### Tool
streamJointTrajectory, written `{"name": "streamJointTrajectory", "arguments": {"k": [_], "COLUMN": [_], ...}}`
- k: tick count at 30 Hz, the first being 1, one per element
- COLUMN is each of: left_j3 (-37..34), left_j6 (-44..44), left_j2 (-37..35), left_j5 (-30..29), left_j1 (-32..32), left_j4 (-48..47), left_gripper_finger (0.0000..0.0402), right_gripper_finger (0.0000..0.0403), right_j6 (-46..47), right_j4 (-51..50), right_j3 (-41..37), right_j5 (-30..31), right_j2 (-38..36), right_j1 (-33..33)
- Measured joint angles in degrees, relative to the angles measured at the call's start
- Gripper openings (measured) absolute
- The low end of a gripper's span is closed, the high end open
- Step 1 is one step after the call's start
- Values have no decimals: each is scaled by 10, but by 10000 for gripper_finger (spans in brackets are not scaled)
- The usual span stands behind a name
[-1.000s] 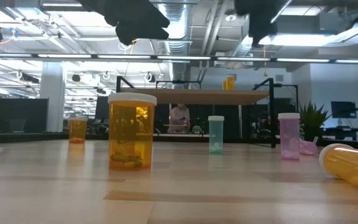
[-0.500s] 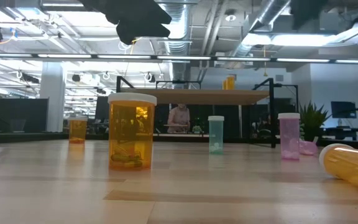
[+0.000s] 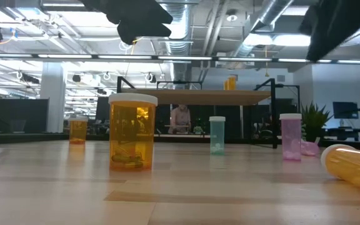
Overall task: Pick and place medicine bottles onto shelf by color
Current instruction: Put the small orange pill bottle on the shelf aligned with the small orange pill bottles
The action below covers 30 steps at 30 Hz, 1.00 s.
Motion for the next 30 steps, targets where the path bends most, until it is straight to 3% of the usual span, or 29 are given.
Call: {"name": "streamJointTrajectory", "arguments": {"k": [5,11,14,20,24,30], "left_j3": [0,0,0,0,0,0], "left_j6": [-2,-2,-7,-22,-41,-68], "left_j2": [0,0,0,2,18,97], "left_j5": [0,0,2,67,51,53], "left_j1": [0,0,0,-5,-18,-43], "left_j4": [2,4,15,55,80,148], "left_gripper_finger": [180,180,180,180,180,180], "right_gripper_finger": [218,218,218,218,218,218], "right_j6": [-4,-18,-43,-66,-73,-77], "right_j4": [15,26,34,29,32,20], "right_j3": [0,0,0,0,0,0], "right_j5": [-2,-4,-4,16,44,56], "right_j2": [61,83,78,44,25,7], "right_j1": [-1,-14,-20,-24,-20,-13]}}
